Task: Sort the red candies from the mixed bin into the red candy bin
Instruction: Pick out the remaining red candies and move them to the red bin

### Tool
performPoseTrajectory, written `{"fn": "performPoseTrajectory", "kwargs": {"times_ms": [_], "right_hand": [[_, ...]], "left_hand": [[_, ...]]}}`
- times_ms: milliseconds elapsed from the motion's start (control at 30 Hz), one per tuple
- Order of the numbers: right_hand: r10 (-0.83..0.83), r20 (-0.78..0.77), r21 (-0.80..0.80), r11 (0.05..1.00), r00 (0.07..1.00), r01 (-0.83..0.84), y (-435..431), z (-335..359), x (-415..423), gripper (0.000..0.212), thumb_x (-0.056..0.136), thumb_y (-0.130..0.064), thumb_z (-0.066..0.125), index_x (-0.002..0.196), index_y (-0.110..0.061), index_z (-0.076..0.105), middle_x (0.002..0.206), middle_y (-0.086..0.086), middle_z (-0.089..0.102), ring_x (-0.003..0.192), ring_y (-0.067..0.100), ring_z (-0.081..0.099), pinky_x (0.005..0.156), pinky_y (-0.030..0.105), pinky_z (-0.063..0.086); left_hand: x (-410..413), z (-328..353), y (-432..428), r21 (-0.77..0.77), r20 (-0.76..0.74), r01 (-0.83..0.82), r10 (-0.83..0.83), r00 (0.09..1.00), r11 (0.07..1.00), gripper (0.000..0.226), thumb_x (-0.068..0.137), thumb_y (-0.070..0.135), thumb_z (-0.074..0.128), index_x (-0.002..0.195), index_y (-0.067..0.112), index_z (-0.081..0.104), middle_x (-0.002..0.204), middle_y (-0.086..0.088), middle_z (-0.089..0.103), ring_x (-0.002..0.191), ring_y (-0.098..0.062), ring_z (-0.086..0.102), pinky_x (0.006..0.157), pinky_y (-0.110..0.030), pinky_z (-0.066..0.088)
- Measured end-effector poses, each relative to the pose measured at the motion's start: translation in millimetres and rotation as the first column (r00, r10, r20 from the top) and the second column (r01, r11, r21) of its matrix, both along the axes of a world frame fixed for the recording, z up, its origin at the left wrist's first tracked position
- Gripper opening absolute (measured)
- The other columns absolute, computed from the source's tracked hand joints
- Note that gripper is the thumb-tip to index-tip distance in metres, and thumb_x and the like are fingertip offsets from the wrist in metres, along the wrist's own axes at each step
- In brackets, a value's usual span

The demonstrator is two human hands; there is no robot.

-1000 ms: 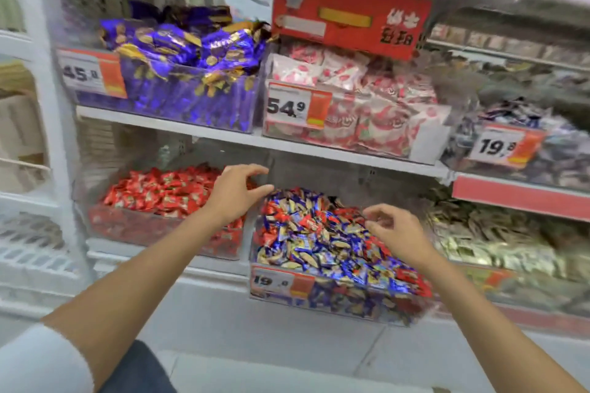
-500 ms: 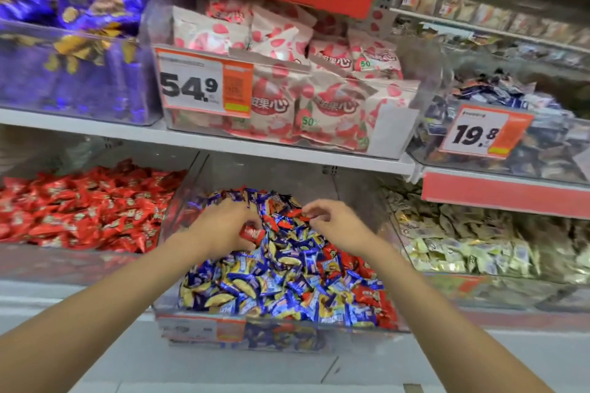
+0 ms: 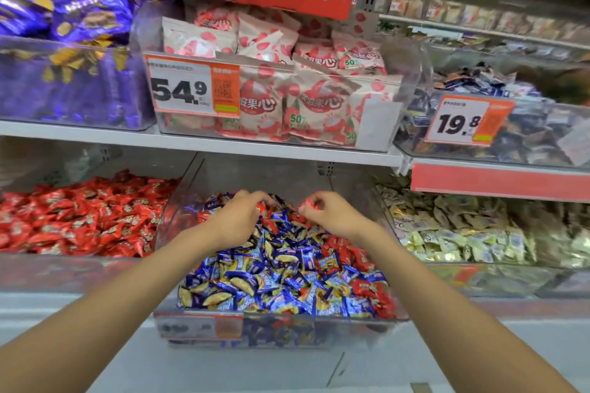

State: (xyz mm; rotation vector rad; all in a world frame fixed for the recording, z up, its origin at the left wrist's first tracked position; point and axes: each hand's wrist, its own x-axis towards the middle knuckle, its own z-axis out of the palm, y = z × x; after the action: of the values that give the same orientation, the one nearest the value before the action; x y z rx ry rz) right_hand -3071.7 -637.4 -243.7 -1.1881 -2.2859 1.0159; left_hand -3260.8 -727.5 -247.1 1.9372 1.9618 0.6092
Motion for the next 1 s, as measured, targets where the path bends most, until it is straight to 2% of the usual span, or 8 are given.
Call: {"fn": "performPoseTrajectory", "kwargs": {"times_ms": [100, 233, 333, 400, 567, 733, 900, 1000], "right_hand": [[-0.009, -0.122, -0.052, 0.999, 0.992, 0.003, -14.6, 14.2, 30.6, 0.013, 0.092, -0.013, 0.061, 0.089, -0.01, 0.049, 0.073, 0.006, 0.058, 0.051, 0.007, 0.054, 0.048, 0.021, 0.041], [-0.028, -0.135, -0.085, 0.996, 0.99, 0.016, -30.1, 29.2, 62.2, 0.011, 0.096, -0.007, 0.052, 0.106, -0.008, 0.057, 0.079, 0.009, 0.057, 0.05, 0.013, 0.054, 0.05, 0.026, 0.048], [-0.036, -0.115, -0.147, 0.989, 0.993, 0.018, -38.5, 37.4, 73.3, 0.012, 0.096, -0.004, 0.05, 0.103, -0.003, 0.06, 0.076, 0.008, 0.057, 0.061, 0.015, 0.059, 0.052, 0.023, 0.053], [-0.043, -0.096, -0.156, 0.987, 0.994, 0.028, -41.3, 37.9, 78.8, 0.007, 0.093, -0.002, 0.053, 0.094, -0.006, 0.058, 0.08, 0.012, 0.062, 0.063, 0.019, 0.06, 0.055, 0.027, 0.053], [-0.101, -0.152, -0.036, 0.995, 0.983, 0.097, -45.0, 43.2, 97.8, 0.014, 0.09, -0.007, 0.06, 0.08, -0.014, 0.053, 0.072, 0.008, 0.063, 0.054, 0.011, 0.055, 0.051, 0.025, 0.044], [-0.164, -0.167, 0.039, 0.984, 0.972, 0.172, -54.1, 48.5, 129.8, 0.009, 0.092, -0.012, 0.06, 0.084, -0.011, 0.055, 0.07, 0.004, 0.057, 0.054, 0.009, 0.047, 0.051, 0.022, 0.04], [-0.225, -0.148, -0.007, 0.974, 0.963, 0.227, -63.8, 40.5, 159.6, 0.01, 0.09, -0.014, 0.063, 0.085, -0.008, 0.058, 0.069, 0.003, 0.056, 0.055, 0.011, 0.048, 0.049, 0.02, 0.04], [-0.218, -0.142, -0.013, 0.976, 0.965, 0.219, -67.2, 39.3, 169.9, 0.008, 0.09, -0.008, 0.061, 0.083, -0.006, 0.058, 0.071, 0.005, 0.054, 0.053, 0.01, 0.046, 0.049, 0.02, 0.04]], "left_hand": [[6.1, -9.2, 9.0, -0.014, -0.065, 0.023, -0.024, 0.998, 1.0, 0.032, 0.099, 0.001, 0.029, 0.118, 0.014, 0.051, 0.113, -0.01, 0.038, 0.081, -0.019, 0.045, 0.062, -0.022, 0.033], [8.5, -16.9, 17.8, -0.084, -0.298, -0.014, -0.011, 0.954, 0.996, 0.032, 0.099, 0.039, 0.043, 0.125, 0.026, 0.056, 0.125, -0.009, 0.047, 0.119, -0.031, 0.042, 0.098, -0.038, 0.035], [7.0, -17.9, 21.5, -0.038, -0.453, -0.02, 0.001, 0.891, 0.999, 0.026, 0.087, 0.045, 0.061, 0.11, 0.032, 0.064, 0.122, -0.003, 0.052, 0.113, -0.026, 0.045, 0.091, -0.037, 0.038], [7.3, -15.1, 21.9, 0.04, -0.376, -0.01, 0.025, 0.926, 0.999, 0.02, 0.082, 0.045, 0.067, 0.094, 0.029, 0.065, 0.105, -0.001, 0.057, 0.1, -0.023, 0.052, 0.078, -0.034, 0.039], [34.9, 3.1, 10.2, 0.166, 0.182, 0.059, -0.089, 0.979, 0.984, 0.024, 0.086, 0.03, 0.067, 0.079, 0.018, 0.047, 0.072, -0.004, 0.057, 0.06, -0.021, 0.05, 0.057, -0.033, 0.04], [101.9, 6.4, 3.7, 0.011, 0.204, 0.358, -0.353, 0.913, 0.934, 0.024, 0.098, 0.017, 0.043, 0.113, 0.032, 0.054, 0.083, 0.004, 0.059, 0.062, -0.017, 0.052, 0.059, -0.027, 0.043], [146.3, -12.3, 2.3, -0.076, 0.047, 0.492, -0.489, 0.871, 0.867, 0.017, 0.09, 0.035, 0.061, 0.099, 0.02, 0.066, 0.075, 0.014, 0.053, 0.067, -0.004, 0.049, 0.064, -0.025, 0.039], [137.3, -22.0, 3.4, -0.067, 0.132, 0.424, -0.413, 0.901, 0.903, 0.015, 0.08, 0.03, 0.074, 0.085, 0.02, 0.065, 0.072, 0.014, 0.053, 0.065, -0.001, 0.046, 0.061, -0.021, 0.035]]}}
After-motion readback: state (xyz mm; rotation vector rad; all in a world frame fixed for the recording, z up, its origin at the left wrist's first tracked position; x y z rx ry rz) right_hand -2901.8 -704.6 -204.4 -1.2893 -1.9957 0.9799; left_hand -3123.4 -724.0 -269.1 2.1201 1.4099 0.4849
